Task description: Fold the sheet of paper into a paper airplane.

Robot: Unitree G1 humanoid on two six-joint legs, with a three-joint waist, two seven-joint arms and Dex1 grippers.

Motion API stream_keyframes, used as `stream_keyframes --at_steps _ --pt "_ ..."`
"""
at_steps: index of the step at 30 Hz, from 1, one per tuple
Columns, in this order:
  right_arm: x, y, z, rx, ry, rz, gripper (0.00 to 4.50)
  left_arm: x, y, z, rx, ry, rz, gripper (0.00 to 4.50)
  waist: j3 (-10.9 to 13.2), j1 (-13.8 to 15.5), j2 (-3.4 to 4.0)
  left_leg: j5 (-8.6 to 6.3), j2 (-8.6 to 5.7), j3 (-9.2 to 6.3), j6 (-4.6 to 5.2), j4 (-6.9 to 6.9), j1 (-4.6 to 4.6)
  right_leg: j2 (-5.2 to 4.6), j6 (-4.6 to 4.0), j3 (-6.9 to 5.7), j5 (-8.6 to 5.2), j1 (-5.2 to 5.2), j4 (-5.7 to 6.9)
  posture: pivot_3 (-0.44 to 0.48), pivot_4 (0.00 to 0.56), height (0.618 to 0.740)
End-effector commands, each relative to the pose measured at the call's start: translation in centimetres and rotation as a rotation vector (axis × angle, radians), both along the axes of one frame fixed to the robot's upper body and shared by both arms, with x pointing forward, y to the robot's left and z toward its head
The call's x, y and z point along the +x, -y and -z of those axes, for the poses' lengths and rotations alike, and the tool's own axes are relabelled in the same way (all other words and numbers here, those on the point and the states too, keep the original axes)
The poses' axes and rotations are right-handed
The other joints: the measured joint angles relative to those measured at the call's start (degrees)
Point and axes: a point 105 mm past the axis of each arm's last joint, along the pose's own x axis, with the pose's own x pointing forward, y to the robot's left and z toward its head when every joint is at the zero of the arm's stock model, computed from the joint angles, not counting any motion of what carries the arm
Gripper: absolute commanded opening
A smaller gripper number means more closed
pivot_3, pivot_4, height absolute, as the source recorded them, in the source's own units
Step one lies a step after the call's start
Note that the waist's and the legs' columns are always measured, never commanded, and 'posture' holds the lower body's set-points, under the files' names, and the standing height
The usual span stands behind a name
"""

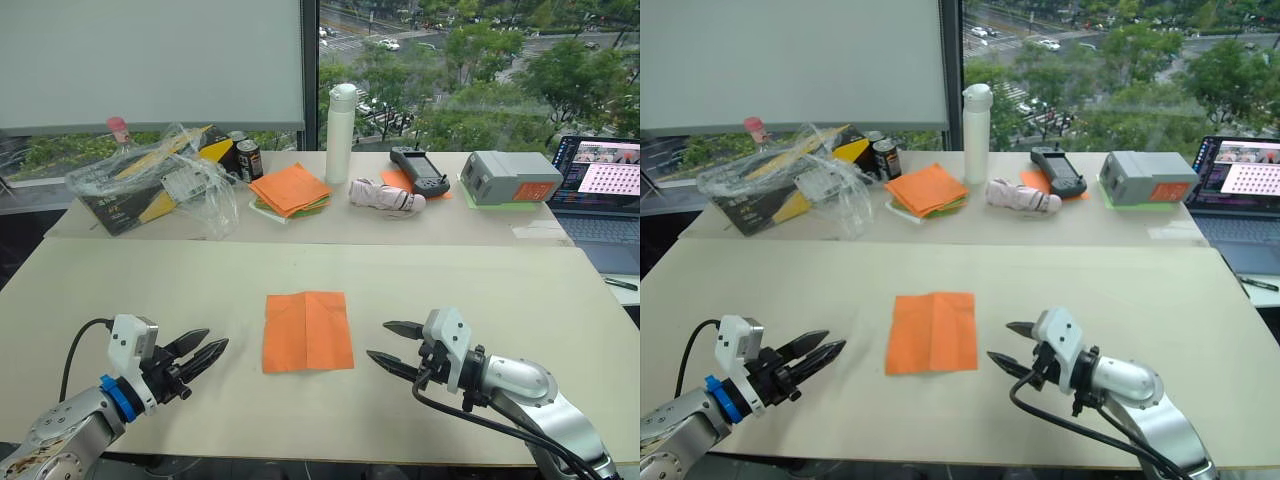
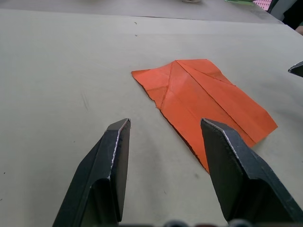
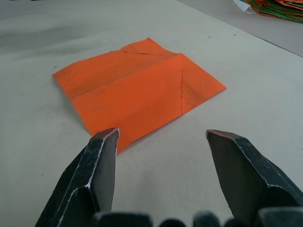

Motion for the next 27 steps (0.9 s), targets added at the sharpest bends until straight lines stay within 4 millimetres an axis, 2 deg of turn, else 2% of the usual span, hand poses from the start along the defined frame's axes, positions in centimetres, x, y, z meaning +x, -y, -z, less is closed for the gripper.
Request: stream_keyframes --at_steps 1,15,17,20,23,27 --pt "0.0 -0.2 -1.3 0.017 0.043 -0.014 3.25 0.2 -0.1 -0.6 0.003 0.031 -0.015 2.49 0.0 0.0 0.0 0.0 0.0 0.0 0.0 0.0 0.0 0.0 0.0 0.0 0.0 0.0 0.0 0.0 0.15 0.74" --pt "1.4 -0.1 -2.2 0.099 0.011 0.06 3.25 1.7 -0.1 -1.7 -0.098 0.037 -0.04 2.49 0.0 0.0 0.0 0.0 0.0 -0.01 0.0 0.01 0.01 0.0 0.0 0.0 0.0 0.0 0.02 0.0 0.15 0.74" --pt "1.6 -0.3 -2.5 0.124 0.001 0.067 3.3 1.9 0.0 -1.9 -0.106 0.048 -0.041 1.95 0.0 -0.1 0.0 0.0 0.0 -0.01 0.0 0.01 0.01 0.0 0.0 0.0 0.0 0.0 0.02 0.0 0.15 0.74" --pt "1.9 -0.4 -3.0 0.16 0.005 0.083 2.49 2.0 0.4 -2.2 -0.136 0.054 -0.029 0.98 0.0 0.0 0.0 0.0 0.0 -0.02 0.0 0.01 0.01 0.0 0.0 -0.01 0.0 0.0 0.03 0.0 0.15 0.74" --pt "2.1 -0.6 -3.2 0.174 0.013 0.088 1.46 2.2 1.0 -2.2 -0.142 0.057 -0.015 0.01 0.0 0.0 0.0 0.0 0.0 -0.02 0.0 0.01 0.01 0.0 0.0 0.0 0.0 0.0 0.03 0.0 0.15 0.74" --pt "2.5 -0.9 -3.4 0.184 0.019 0.095 0.03 2.7 2.0 -2.1 -0.144 0.059 0.012 0.0 0.0 0.0 0.0 0.0 0.0 -0.02 0.0 0.01 0.01 0.0 0.0 -0.01 0.0 0.0 0.03 0.0 0.15 0.74"
